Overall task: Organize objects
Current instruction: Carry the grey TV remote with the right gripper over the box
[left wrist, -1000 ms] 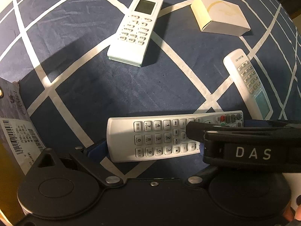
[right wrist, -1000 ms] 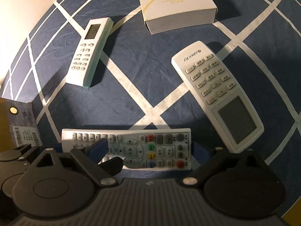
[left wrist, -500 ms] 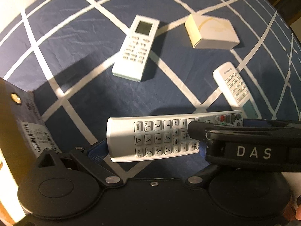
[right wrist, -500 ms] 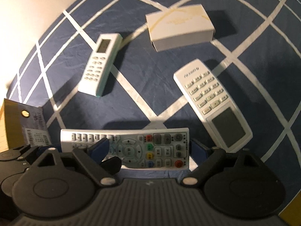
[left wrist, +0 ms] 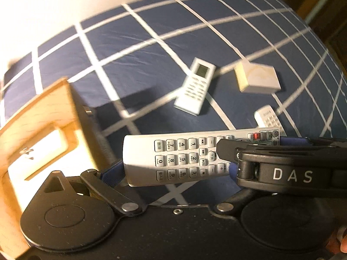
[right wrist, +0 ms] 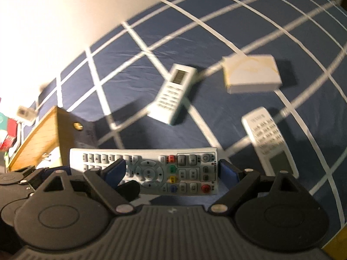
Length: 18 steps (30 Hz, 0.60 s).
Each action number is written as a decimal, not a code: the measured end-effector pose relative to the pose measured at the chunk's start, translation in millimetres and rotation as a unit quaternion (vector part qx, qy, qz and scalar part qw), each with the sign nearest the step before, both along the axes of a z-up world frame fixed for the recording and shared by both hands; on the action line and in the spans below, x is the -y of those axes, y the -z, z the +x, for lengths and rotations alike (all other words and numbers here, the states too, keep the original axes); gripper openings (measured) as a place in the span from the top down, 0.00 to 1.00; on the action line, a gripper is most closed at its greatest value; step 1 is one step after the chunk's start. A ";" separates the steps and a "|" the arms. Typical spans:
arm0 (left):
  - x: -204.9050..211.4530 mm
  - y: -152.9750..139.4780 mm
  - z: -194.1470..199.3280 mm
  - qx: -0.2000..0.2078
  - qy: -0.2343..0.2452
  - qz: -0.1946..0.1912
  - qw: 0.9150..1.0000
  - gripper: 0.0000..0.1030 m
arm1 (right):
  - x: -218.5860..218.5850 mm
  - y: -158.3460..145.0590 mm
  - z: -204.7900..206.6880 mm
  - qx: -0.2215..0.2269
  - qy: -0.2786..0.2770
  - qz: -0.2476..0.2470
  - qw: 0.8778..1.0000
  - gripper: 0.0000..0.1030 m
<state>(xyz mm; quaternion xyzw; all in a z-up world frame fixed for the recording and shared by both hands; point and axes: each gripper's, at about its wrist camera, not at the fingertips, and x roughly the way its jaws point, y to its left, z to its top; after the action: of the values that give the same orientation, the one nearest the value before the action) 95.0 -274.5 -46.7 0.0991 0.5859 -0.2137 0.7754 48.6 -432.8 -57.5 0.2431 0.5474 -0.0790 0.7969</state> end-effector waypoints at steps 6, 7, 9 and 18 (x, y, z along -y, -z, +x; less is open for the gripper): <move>-43.8 -23.2 -0.6 0.024 -0.057 -0.005 0.998 0.02 | -38.4 -25.4 16.5 0.026 -0.056 -0.008 0.998 0.12; -51.7 -26.1 -1.0 0.028 -0.067 -0.005 0.997 0.02 | -45.7 -28.7 19.0 0.030 -0.066 -0.009 0.997 0.12; -68.3 -31.1 -2.3 0.033 -0.088 -0.005 0.996 0.02 | -61.4 -34.3 23.9 0.036 -0.086 -0.009 0.996 0.12; -137.4 -41.6 -10.6 0.044 -0.168 0.003 0.985 0.02 | -132.6 -44.8 42.7 0.050 -0.169 -0.004 0.984 0.12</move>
<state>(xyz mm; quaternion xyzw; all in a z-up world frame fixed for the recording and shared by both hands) 84.5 -137.1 -5.1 0.0107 0.5604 -0.0746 0.8248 91.3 -300.2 -12.6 0.1481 0.5394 0.0669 0.8262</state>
